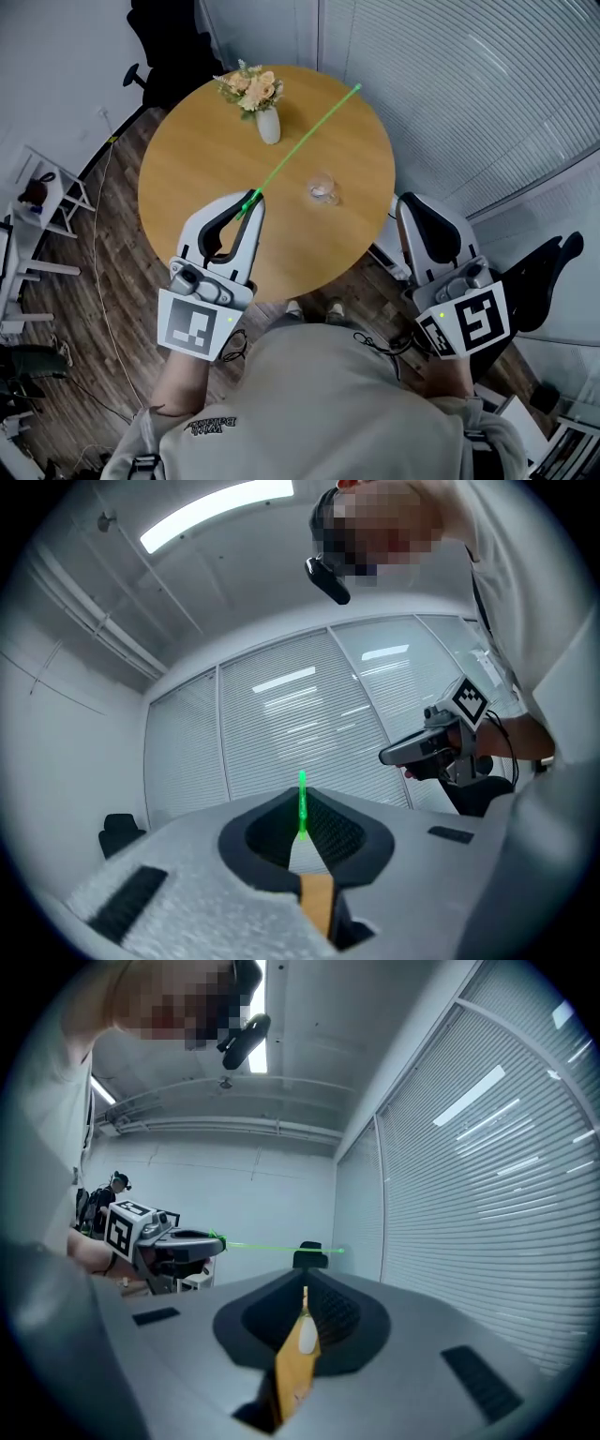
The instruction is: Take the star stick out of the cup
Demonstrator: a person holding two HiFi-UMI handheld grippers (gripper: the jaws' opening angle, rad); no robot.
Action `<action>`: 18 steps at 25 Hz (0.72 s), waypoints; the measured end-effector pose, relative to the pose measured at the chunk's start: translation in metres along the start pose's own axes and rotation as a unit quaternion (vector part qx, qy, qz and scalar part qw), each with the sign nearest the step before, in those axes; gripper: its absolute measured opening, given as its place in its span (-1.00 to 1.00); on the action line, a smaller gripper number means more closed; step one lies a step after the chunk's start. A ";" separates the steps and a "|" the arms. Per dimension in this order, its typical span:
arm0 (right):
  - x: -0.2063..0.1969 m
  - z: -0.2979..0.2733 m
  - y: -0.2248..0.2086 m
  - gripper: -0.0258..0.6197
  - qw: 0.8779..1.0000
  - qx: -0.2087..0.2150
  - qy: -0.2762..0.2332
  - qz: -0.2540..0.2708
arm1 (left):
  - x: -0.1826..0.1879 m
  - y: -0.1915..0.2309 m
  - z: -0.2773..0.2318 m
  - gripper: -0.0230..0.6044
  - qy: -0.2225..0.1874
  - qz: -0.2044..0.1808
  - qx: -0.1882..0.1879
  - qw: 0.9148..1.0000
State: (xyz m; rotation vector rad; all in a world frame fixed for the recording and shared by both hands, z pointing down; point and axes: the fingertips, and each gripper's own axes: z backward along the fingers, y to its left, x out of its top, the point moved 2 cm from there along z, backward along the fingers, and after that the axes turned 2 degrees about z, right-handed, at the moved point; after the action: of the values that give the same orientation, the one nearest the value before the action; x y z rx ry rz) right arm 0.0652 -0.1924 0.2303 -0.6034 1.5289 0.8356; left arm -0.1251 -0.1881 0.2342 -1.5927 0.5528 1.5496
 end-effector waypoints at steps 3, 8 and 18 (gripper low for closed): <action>-0.009 -0.001 0.005 -0.81 1.000 0.005 0.017 0.001 | -0.009 -0.003 0.005 -0.82 0.014 0.009 -0.003 1.000; -0.019 0.000 0.007 -0.81 1.000 0.005 0.022 -0.011 | -0.014 -0.004 0.004 -0.82 0.017 0.004 -0.008 1.000; -0.026 -0.010 0.012 -0.81 1.000 0.006 0.028 -0.005 | -0.021 0.002 0.005 -0.82 0.024 0.034 -0.012 0.999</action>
State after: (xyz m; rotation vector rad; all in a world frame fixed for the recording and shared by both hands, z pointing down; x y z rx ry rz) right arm 0.0535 -0.1952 0.2577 -0.6295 1.5801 0.8081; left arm -0.1327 -0.1896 0.2545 -1.6479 0.6218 1.5777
